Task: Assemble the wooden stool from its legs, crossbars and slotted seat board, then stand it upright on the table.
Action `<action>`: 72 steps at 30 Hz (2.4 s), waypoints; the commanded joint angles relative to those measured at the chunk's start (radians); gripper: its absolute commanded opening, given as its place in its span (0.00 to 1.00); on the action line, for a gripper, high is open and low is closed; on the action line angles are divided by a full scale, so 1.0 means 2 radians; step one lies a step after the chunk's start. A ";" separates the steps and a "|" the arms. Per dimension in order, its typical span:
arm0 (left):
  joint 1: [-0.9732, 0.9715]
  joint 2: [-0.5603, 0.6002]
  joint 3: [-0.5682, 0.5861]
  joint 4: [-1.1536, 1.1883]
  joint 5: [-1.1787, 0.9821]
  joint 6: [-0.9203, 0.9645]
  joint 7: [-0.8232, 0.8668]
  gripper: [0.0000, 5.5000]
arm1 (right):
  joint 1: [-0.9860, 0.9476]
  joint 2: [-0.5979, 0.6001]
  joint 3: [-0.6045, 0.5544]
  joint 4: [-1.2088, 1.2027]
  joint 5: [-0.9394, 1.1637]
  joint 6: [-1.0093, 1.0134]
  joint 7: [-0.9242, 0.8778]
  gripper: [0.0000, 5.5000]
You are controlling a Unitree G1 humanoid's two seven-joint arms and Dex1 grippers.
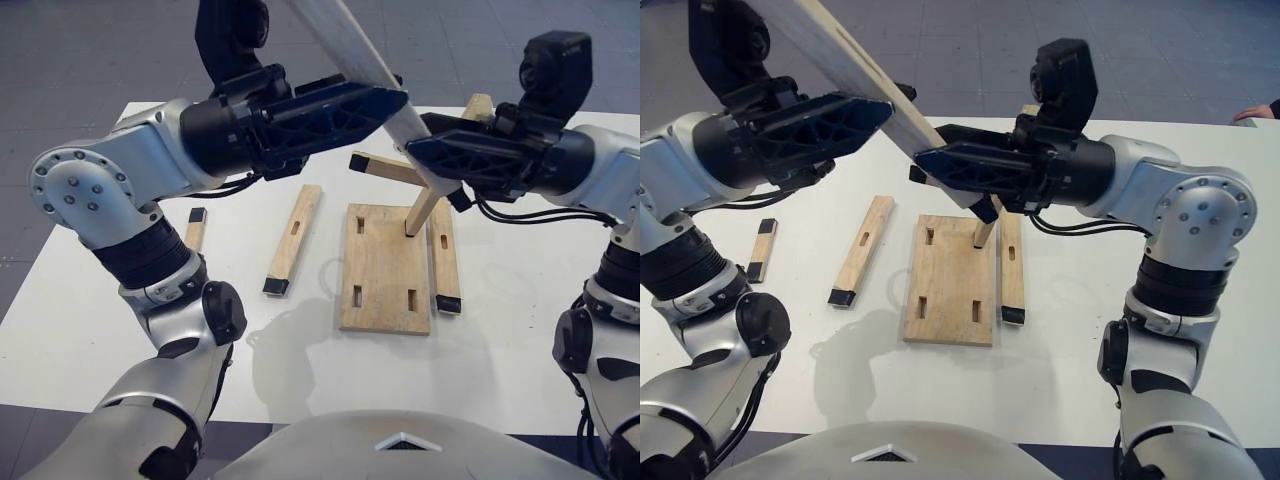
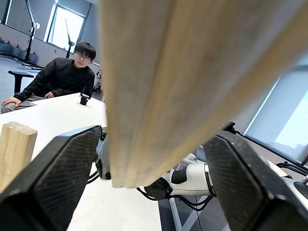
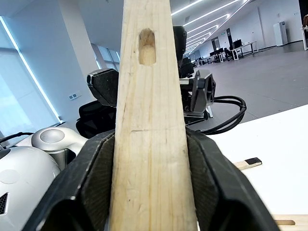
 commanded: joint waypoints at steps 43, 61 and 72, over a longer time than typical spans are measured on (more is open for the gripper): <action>0.148 0.183 -0.096 -0.042 0.015 -0.258 -0.044 0.37 | 0.274 -0.221 0.182 -0.197 -0.366 -0.197 -0.022 0.85; 0.156 0.177 -0.104 -0.077 0.038 -0.287 -0.016 0.37 | 0.286 -0.221 0.286 -0.134 -0.586 -0.320 -0.045 0.85; 0.210 0.199 -0.149 -0.084 0.128 -0.340 -0.075 0.37 | 0.337 -0.291 0.279 -0.138 -0.614 -0.384 0.025 0.85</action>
